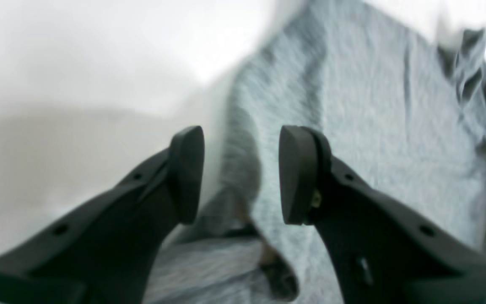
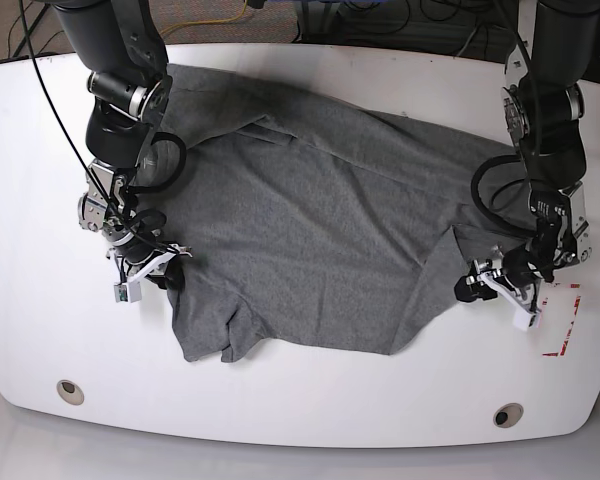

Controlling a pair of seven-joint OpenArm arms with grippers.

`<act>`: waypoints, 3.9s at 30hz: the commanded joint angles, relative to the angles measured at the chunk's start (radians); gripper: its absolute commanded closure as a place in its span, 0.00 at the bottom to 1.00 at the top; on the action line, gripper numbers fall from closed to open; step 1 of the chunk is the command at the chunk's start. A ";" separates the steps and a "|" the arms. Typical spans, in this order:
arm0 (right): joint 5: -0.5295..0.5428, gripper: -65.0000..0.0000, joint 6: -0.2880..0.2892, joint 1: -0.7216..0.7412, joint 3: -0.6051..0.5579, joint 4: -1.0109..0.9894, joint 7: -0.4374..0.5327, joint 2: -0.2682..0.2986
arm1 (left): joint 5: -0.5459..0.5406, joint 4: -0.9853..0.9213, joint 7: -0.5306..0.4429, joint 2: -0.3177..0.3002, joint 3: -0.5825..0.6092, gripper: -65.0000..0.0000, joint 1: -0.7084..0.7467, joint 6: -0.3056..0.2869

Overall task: Layout the t-shirt on the table in an organized manner, then fold the t-shirt properly
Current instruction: 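Close the left gripper on the hem corner, then pull the hem corner with the left gripper away from the right gripper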

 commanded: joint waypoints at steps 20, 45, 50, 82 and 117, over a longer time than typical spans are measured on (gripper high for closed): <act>-0.025 0.86 -0.002 0.015 -0.002 0.008 -0.032 0.002 | -0.015 0.019 -0.013 -0.005 0.037 0.61 -0.025 -0.008; -0.025 0.86 -0.002 0.015 -0.002 0.006 -0.032 0.002 | -0.019 0.106 -0.013 -0.005 0.078 0.97 -0.023 -0.007; -0.025 0.86 -0.002 0.015 -0.002 0.005 -0.032 0.002 | -0.019 0.191 -0.010 -0.005 0.080 0.99 0.009 -0.004; -0.027 0.86 -0.002 0.015 -0.003 0.005 -0.032 -0.015 | -0.015 0.247 0.022 -0.044 0.080 0.98 -0.016 -0.001; -0.028 0.86 -0.002 0.015 -0.005 0.005 -0.030 -0.010 | -0.016 0.246 0.024 -0.100 0.083 0.91 -0.063 -0.005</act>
